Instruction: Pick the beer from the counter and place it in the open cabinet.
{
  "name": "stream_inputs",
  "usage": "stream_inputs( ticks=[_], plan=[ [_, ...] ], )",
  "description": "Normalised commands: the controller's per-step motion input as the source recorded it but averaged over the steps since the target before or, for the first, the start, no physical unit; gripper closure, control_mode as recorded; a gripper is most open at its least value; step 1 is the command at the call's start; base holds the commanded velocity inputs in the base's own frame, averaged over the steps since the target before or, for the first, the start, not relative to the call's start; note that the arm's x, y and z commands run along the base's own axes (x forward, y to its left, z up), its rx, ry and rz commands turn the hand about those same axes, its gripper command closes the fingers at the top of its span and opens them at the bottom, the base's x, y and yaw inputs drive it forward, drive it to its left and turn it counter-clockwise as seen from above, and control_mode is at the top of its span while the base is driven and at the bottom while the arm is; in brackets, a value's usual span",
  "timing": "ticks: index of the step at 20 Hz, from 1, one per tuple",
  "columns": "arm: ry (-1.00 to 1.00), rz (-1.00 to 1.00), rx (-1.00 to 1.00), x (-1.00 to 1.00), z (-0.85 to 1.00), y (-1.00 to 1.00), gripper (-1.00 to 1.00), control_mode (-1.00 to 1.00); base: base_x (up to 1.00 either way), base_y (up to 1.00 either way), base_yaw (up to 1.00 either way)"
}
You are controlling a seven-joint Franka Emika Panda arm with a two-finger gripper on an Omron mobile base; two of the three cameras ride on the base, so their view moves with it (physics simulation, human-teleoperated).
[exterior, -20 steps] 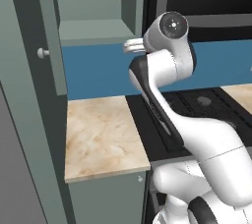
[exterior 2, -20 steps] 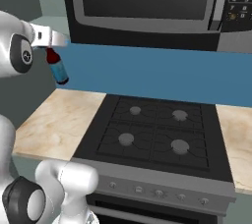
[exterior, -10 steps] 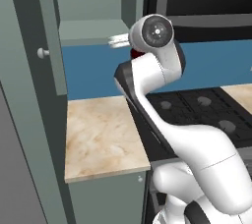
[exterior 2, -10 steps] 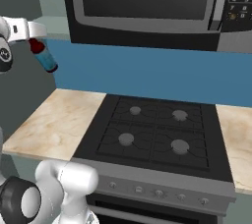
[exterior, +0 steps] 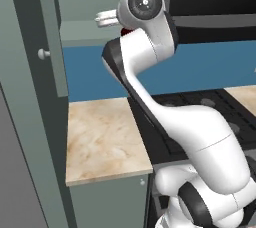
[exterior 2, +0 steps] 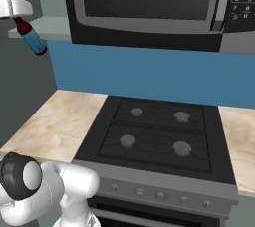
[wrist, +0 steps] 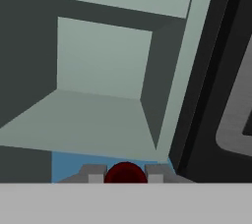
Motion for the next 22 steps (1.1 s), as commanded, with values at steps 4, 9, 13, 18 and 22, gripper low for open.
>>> stream_inputs(
  ticks=[4,9,13,18,22],
  plan=[
    [-0.11,0.0,-0.03,-0.07,0.06,0.07,1.0,-1.0,0.0,0.0,0.0],
    [-0.03,0.0,0.0,0.0,0.0,0.0,1.0,-1.0,0.0,0.0,0.0],
    [-0.1,0.0,0.0,0.0,0.0,0.0,1.0,-1.0,0.0,0.0,0.0],
    [-0.01,0.0,0.0,0.0,0.0,0.0,1.0,-1.0,0.0,0.0,0.0],
    [0.0,0.0,0.0,0.0,0.0,0.0,1.0,-1.0,0.0,0.0,0.0]
  ],
)
